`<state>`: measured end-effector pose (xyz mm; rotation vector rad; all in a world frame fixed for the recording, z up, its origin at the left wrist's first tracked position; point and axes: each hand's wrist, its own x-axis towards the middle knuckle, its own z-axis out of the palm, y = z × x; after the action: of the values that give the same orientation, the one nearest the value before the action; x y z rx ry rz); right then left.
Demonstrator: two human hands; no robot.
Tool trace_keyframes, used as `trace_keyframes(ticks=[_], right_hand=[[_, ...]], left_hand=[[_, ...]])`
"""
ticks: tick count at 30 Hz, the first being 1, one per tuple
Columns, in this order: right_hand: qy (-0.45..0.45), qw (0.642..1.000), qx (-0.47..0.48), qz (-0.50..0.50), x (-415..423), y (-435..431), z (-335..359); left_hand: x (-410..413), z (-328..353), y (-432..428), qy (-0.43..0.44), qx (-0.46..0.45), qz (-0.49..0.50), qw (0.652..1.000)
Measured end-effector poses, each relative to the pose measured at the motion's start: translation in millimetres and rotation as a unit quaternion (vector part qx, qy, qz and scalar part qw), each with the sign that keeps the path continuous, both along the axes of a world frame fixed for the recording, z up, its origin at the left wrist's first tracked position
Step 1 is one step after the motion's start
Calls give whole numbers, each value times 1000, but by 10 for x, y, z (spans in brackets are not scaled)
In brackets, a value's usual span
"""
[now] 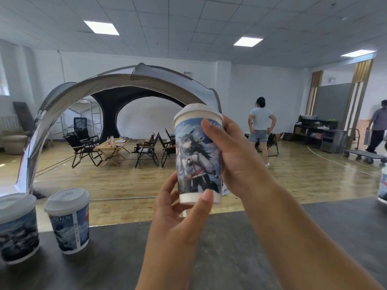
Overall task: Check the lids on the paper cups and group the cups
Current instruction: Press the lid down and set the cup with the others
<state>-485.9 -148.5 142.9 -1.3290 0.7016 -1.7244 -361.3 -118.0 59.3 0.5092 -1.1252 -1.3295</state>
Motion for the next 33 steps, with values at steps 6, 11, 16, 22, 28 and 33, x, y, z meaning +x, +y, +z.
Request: trace_keyframes(ticks=[6,11,16,22,28,33], right_hand=[[-71,989,33,127,-69,0,4],[-87,979,69,173,-91,-61,-117],[-16,994,7,112,-102,-58,-70],[10,1000,-28,3,35,55,-10],[-41,985,45,163,-48,13,-35],[-47,959,56,272,36,-54,-36]], left_hand=[[-34,108,86,171,171,-220,945],[-22,111,113,212,174,-325,905],[-33,54,29,196,109,-140,964],[-31,26,53,93,19,-32,995],[38,96,122,199,148,-260,933],[58,12,58,203,119,-254,938]])
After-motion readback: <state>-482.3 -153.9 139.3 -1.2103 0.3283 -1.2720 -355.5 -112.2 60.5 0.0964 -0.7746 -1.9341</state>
